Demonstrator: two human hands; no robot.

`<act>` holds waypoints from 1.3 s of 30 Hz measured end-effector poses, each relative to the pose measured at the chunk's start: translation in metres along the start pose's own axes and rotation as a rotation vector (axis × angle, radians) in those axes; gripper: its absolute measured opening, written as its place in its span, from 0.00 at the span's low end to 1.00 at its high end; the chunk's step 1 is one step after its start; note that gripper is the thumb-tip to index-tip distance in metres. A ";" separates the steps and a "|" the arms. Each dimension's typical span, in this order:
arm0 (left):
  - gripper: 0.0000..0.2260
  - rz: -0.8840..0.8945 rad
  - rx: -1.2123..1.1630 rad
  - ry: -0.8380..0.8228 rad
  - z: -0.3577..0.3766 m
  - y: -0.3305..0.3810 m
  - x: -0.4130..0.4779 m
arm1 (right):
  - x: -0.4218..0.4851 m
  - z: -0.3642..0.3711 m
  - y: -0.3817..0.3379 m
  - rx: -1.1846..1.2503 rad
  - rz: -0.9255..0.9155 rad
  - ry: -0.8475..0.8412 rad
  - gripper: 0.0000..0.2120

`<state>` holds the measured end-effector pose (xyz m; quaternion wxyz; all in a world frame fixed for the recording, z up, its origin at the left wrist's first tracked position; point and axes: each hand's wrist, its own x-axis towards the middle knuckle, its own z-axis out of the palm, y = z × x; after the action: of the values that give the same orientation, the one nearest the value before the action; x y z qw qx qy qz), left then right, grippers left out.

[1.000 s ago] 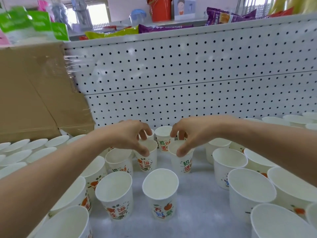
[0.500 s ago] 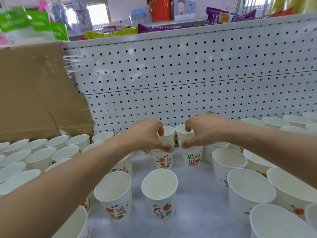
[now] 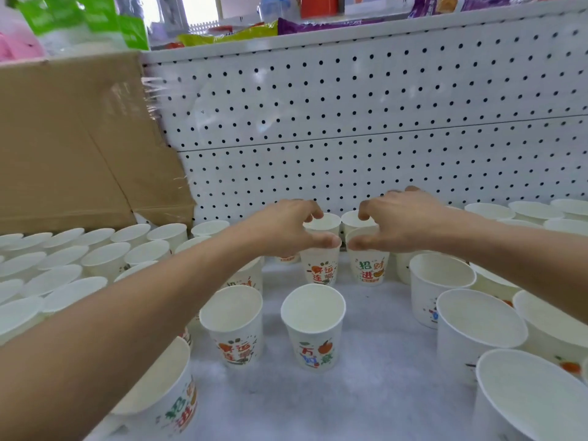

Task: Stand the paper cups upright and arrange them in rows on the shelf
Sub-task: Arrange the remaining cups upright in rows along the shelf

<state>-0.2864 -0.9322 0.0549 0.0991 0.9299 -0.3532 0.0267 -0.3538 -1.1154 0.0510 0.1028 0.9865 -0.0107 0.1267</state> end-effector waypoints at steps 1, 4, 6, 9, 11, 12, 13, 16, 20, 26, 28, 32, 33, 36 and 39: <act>0.29 0.012 -0.017 0.013 -0.007 -0.002 -0.010 | -0.001 -0.002 0.000 0.010 -0.010 0.019 0.29; 0.25 0.033 -0.045 0.046 -0.026 -0.016 -0.044 | -0.007 -0.012 0.000 0.096 -0.050 0.041 0.27; 0.22 0.026 -0.053 0.032 -0.033 -0.025 -0.063 | -0.010 -0.018 -0.001 0.180 -0.126 0.023 0.21; 0.19 0.010 -0.063 0.003 -0.034 -0.032 -0.076 | -0.009 -0.016 -0.012 0.264 -0.256 -0.018 0.15; 0.16 0.012 -0.078 0.005 -0.033 -0.033 -0.080 | -0.005 -0.009 -0.022 0.232 -0.306 -0.029 0.14; 0.15 0.014 -0.089 0.009 -0.033 -0.033 -0.081 | -0.003 -0.005 -0.026 0.195 -0.321 -0.025 0.13; 0.15 0.015 -0.099 0.014 -0.032 -0.034 -0.083 | -0.001 -0.003 -0.029 0.157 -0.331 -0.020 0.12; 0.13 0.020 -0.128 0.027 -0.032 -0.036 -0.089 | 0.002 0.000 -0.031 0.103 -0.344 -0.003 0.07; 0.10 0.020 -0.154 0.043 -0.036 -0.041 -0.102 | 0.002 0.000 -0.025 0.096 -0.322 -0.013 0.06; 0.24 -0.024 -0.077 -0.126 -0.041 -0.049 -0.129 | -0.017 -0.019 -0.029 0.384 -0.301 -0.061 0.17; 0.28 -0.030 -0.035 -0.172 -0.041 -0.048 -0.131 | -0.033 -0.033 -0.039 0.557 -0.336 -0.181 0.21; 0.30 -0.031 0.019 -0.202 -0.036 -0.044 -0.122 | -0.051 -0.038 -0.066 0.412 -0.380 -0.341 0.36; 0.30 -0.032 0.020 -0.211 -0.035 -0.043 -0.120 | -0.052 -0.035 -0.071 0.382 -0.385 -0.322 0.37; 0.29 -0.028 0.018 -0.229 -0.033 -0.039 -0.113 | -0.051 -0.030 -0.071 0.366 -0.370 -0.273 0.35; 0.28 -0.001 0.021 -0.209 -0.027 -0.027 -0.106 | -0.055 -0.032 -0.053 0.331 -0.299 -0.292 0.35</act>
<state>-0.3472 -0.8377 0.0647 0.0519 0.9288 -0.3608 -0.0668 -0.4124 -1.0567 0.0570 -0.0452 0.9883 0.1414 -0.0337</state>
